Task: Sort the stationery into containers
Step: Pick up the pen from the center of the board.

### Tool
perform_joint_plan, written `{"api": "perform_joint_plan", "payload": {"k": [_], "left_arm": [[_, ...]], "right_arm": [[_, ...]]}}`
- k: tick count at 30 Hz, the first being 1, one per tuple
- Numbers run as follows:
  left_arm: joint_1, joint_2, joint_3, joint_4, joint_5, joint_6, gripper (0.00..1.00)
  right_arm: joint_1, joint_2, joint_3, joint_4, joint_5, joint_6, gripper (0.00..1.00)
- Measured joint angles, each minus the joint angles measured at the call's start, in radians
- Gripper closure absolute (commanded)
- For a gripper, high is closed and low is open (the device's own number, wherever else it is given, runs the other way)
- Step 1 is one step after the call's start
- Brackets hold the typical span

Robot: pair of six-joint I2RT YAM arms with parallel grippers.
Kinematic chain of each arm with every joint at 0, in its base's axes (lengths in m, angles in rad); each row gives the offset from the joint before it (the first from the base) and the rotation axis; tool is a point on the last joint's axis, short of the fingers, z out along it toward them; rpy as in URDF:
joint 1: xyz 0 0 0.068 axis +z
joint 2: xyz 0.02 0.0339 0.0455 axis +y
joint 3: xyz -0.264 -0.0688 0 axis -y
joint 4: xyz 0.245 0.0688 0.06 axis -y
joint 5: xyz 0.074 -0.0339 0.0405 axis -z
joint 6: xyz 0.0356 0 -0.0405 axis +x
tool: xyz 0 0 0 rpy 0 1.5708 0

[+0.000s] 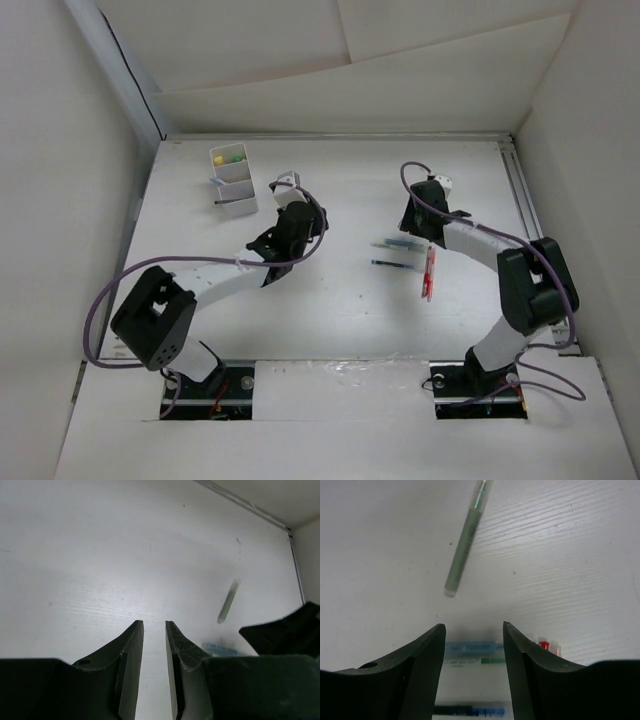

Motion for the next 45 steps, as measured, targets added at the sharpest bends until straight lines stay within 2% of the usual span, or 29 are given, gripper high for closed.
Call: {"api": "perform_joint_plan", "payload": {"k": [5, 12, 20, 30, 32, 34, 45], "left_arm": [[0.005, -0.101, -0.109, 0.017, 0.095, -0.014, 0.78], [-0.004, -0.166, -0.172, 0.051, 0.159, -0.017, 0.78], [-0.004, -0.177, -0.185, 0.05, 0.224, -0.013, 0.78], [-0.004, -0.238, -0.206, 0.063, 0.303, -0.009, 0.77], [-0.004, -0.24, -0.206, 0.066, 0.317, -0.009, 0.77], [-0.004, -0.242, -0.206, 0.065, 0.327, -0.009, 0.77], [-0.001, -0.299, -0.21, 0.064, 0.356, -0.01, 0.75]], "right_arm": [[-0.052, 0.127, 0.027, 0.023, -0.047, 0.0, 0.48], [-0.052, 0.143, 0.042, 0.057, -0.095, 0.0, 0.49], [-0.052, 0.175, 0.094, 0.064, -0.094, 0.016, 0.64], [-0.052, 0.239, 0.19, 0.039, -0.082, 0.042, 0.66], [-0.051, 0.248, 0.205, 0.025, -0.079, 0.048, 0.71], [-0.048, 0.257, 0.219, 0.01, -0.075, 0.055, 0.72], [-0.007, 0.28, 0.267, -0.092, -0.002, 0.089, 0.72]]}}
